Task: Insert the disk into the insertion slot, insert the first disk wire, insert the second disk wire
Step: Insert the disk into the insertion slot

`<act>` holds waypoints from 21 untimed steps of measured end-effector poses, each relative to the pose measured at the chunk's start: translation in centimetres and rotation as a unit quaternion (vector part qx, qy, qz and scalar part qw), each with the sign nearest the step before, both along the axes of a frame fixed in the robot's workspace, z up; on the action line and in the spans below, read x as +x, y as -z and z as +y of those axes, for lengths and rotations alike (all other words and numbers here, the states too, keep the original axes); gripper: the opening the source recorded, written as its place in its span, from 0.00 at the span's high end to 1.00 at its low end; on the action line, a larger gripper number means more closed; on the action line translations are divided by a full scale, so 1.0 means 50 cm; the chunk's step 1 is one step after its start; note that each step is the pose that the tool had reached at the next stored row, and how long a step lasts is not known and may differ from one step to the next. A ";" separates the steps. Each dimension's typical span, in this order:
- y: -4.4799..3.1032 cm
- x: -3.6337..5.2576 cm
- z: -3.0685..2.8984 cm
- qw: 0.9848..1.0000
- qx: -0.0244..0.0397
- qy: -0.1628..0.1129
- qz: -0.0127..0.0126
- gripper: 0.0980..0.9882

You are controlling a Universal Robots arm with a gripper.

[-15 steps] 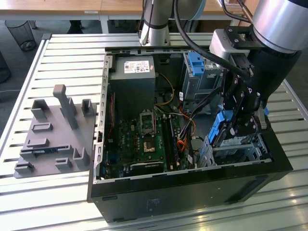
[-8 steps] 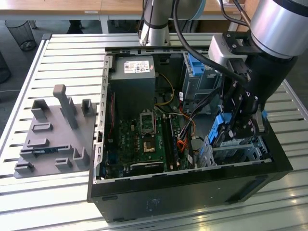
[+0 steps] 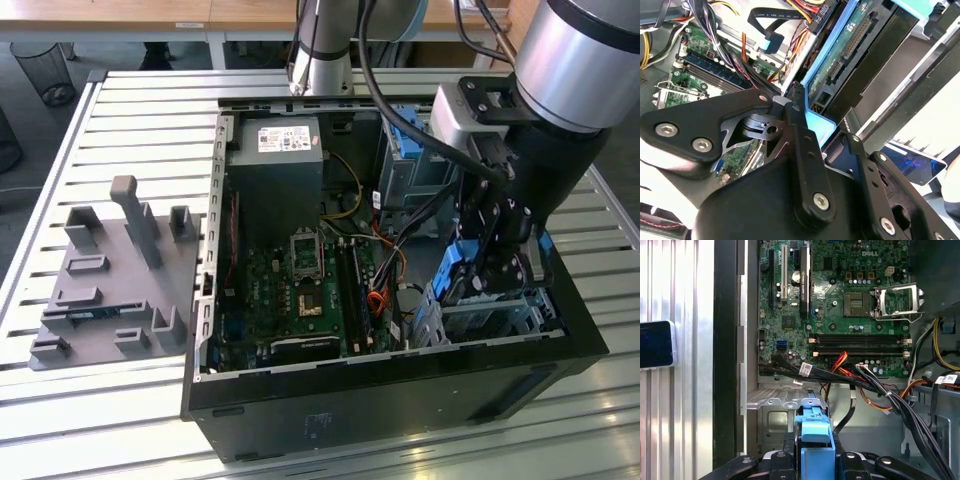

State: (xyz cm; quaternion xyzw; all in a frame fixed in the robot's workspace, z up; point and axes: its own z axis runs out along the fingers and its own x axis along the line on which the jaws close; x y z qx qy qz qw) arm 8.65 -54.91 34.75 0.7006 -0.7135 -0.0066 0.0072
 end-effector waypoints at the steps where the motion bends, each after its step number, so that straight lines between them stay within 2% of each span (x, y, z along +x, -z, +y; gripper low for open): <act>1: 0.001 0.000 0.000 1.000 0.000 0.000 0.000 0.70; 16: 0.022 0.000 0.000 1.000 0.000 0.000 0.000 0.70; 18: 0.024 0.000 0.000 1.000 0.000 0.000 0.000 0.69; 19: 0.024 0.000 0.000 1.000 0.000 0.000 0.000 0.62; 21: 0.026 0.000 0.000 1.000 0.000 0.000 0.000 0.62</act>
